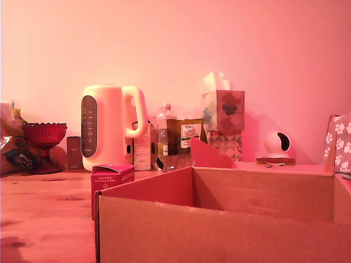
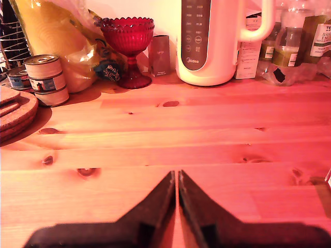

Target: Pick the red carton of coffee filters and place it in the cardboard box

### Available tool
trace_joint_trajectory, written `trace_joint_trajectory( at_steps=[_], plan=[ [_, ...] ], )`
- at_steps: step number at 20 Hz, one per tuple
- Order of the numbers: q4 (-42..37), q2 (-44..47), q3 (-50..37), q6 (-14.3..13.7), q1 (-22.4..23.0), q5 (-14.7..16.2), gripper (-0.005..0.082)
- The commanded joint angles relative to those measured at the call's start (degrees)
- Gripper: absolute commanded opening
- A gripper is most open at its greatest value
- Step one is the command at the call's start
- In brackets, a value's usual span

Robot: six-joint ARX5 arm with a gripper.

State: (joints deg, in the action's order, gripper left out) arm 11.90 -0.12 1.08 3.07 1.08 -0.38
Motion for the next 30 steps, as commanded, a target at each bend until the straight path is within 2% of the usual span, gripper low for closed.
trace_joint_trajectory(
  at_steps=[1, 6, 8, 9, 11, 12, 13, 17, 20, 23, 30],
  plan=[
    [-0.37, -0.59, -1.40, -0.04, -0.17, 0.17, -0.0024],
    [-0.39, -0.59, -1.40, -0.07, -0.17, 0.15, -0.0024],
    [-1.79, -0.59, -1.36, 0.04, -0.17, 1.03, -0.0024],
    [-3.78, -0.59, -1.05, 0.13, -0.17, 3.91, -0.0024],
    [-6.29, -0.59, 1.29, 1.44, -0.17, 7.69, -0.0024],
    [-6.82, -0.59, 2.73, 4.17, -0.15, 9.29, -0.0024],
    [-6.80, -0.57, 4.02, 5.11, -0.13, 11.52, -0.0024],
    [-6.43, 2.21, 6.56, 6.08, 1.46, 18.99, -0.0024],
    [-6.51, 6.40, 6.56, 6.47, 4.66, 22.60, -0.0024],
    [-8.26, 10.80, 6.56, 6.54, 9.31, 24.37, -0.0024],
    [-17.27, 25.29, 6.56, 6.43, 21.75, 24.09, -0.0024]
  ],
)
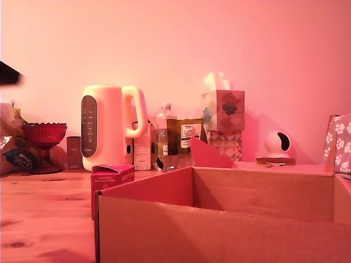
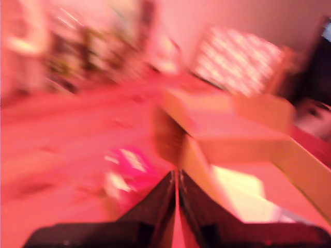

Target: Pick the red carton of coffee filters and place it in the cardboard box

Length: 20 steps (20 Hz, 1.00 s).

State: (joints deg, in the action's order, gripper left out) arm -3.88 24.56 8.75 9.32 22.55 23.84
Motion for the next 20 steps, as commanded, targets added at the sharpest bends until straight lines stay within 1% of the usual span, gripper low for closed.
trace_joint_trajectory(
  at_steps=[1, 2, 3, 6, 7, 8, 9, 10, 11, 12, 13, 14, 15, 17, 19, 20],
  plan=[
    [-3.67, 2.80, -1.11, 0.42, 1.46, -0.09, -0.0024],
    [-6.99, 5.31, -1.11, 0.52, 2.73, -0.11, -0.0024],
    [-10.34, 7.89, -1.11, 1.81, 3.72, -0.09, -0.0024],
    [-17.73, 14.75, -1.07, 1.84, 5.62, -0.17, -0.0023],
    [-18.86, 17.05, -0.87, 1.84, 6.05, -1.01, -0.0023],
    [-18.93, 19.19, -0.42, 1.86, 6.47, -2.51, -0.0023],
    [-18.95, 21.35, 0.26, 1.86, 6.91, -4.50, -0.0023],
    [-18.99, 23.47, 1.25, 2.16, 7.43, -6.60, 0.0009],
    [-19.67, 25.51, 2.36, 2.27, 8.00, -9.73, 0.0119],
    [-21.11, 27.65, 3.41, 2.23, 8.57, -11.41, 0.0308],
    [-22.10, 29.77, 4.59, 2.25, 9.11, -11.82, 0.0512],
    [-21.46, 31.98, 6.40, 2.47, 9.62, -12.22, 0.0666],
    [-20.65, 34.12, 8.02, 2.67, 10.12, -12.33, 0.0733],
    [-19.93, 38.99, 11.21, 2.95, 11.32, -12.79, 0.0739],
    [-19.56, 43.45, 13.84, 3.39, 12.63, -17.75, 0.0739],
    [-18.75, 45.62, 15.37, 3.39, 13.05, -21.11, 0.0740]
  ],
)
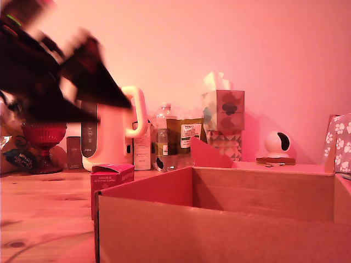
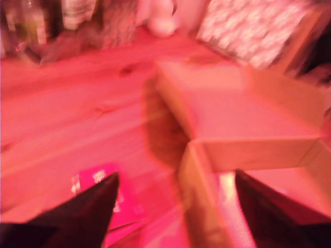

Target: Pick the red carton of coffee filters and place it in the cardboard box

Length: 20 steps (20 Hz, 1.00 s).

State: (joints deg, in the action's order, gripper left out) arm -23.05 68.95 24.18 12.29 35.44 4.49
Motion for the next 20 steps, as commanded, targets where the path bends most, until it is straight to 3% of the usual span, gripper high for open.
trace_joint_trajectory(
  at_steps=[1, 2, 8, 12, 20],
  plan=[
    [2.10, 3.17, 1.79, 0.39, 0.33, -5.01, 0.0741],
    [4.39, 4.66, 3.76, 0.35, 0.31, -6.97, 0.0747],
    [10.82, 11.63, 12.20, 0.96, 0.31, -9.49, 0.0751],
    [12.79, 15.06, 13.25, 4.33, 0.31, -10.14, 0.0750],
    [12.83, 24.15, 15.28, 4.90, 0.31, -10.08, 0.0740]
  ],
)
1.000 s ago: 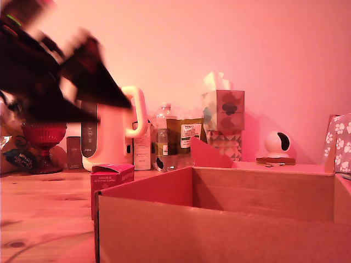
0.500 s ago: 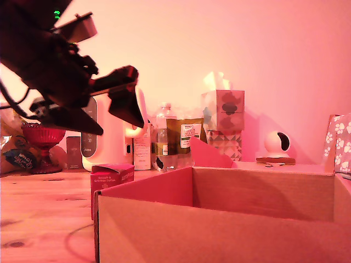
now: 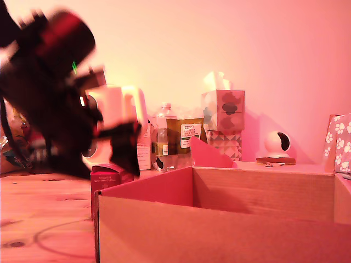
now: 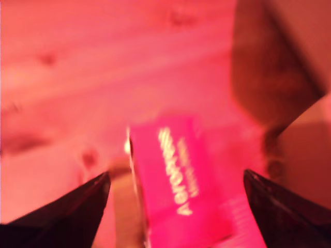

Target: Pick the red carton of coffee filters and place it in the cardboard box

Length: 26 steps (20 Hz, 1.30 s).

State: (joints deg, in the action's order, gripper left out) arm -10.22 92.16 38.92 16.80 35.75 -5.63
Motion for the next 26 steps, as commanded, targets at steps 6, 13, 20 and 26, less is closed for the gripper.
trace_joint_trajectory(
  at_steps=[6, 13, 20, 26],
  plan=[
    [1.64, 1.97, 0.87, -0.04, -0.74, 1.46, 0.0249],
    [8.90, -8.57, 0.87, -2.29, -0.74, 1.97, 0.0212],
    [15.17, -24.98, 0.87, -3.37, 0.13, 2.10, 0.0212],
    [12.44, -23.39, 0.87, -3.37, 6.25, 5.64, 0.0213]
  ],
)
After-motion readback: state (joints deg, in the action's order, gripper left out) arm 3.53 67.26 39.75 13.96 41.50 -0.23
